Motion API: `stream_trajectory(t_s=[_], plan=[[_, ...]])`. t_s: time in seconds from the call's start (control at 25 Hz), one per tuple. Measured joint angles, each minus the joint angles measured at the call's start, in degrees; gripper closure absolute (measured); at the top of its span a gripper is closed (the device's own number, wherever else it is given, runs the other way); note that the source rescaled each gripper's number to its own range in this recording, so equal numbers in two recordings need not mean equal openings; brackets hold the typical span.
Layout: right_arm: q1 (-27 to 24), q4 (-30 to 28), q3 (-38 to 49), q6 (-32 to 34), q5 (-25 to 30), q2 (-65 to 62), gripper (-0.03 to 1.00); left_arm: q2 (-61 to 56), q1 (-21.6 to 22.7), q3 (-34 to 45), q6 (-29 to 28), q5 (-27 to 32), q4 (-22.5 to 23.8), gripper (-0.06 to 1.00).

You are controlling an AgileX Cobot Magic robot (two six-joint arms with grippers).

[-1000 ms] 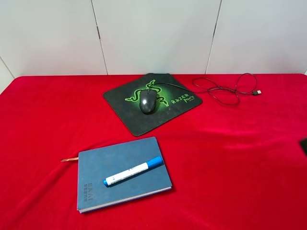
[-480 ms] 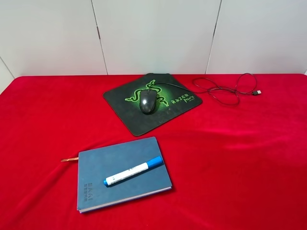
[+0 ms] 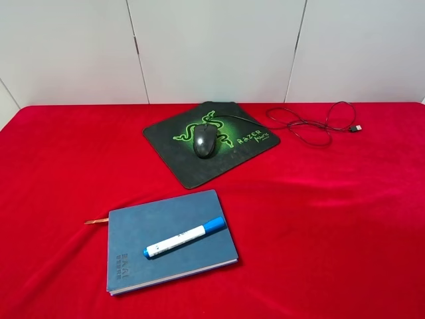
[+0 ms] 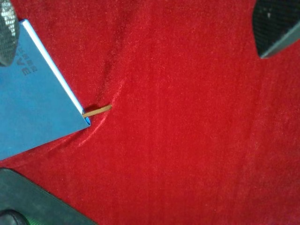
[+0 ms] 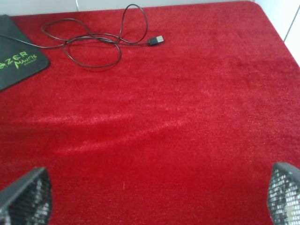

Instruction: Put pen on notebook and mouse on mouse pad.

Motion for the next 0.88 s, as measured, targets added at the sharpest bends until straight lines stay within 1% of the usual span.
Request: stream_trajectory(t_s=[0.16,0.88], plan=[[2.19,0.07,0.00,0.00,-0.37,0.00,-0.03,0.00,0.00,0.00,0.00,0.00,0.00,-0.05],[2.19,0.07,0.00,0.00,-0.50,0.00,-0.03,0.00,0.00,0.00,0.00,0.00,0.00,-0.05]])
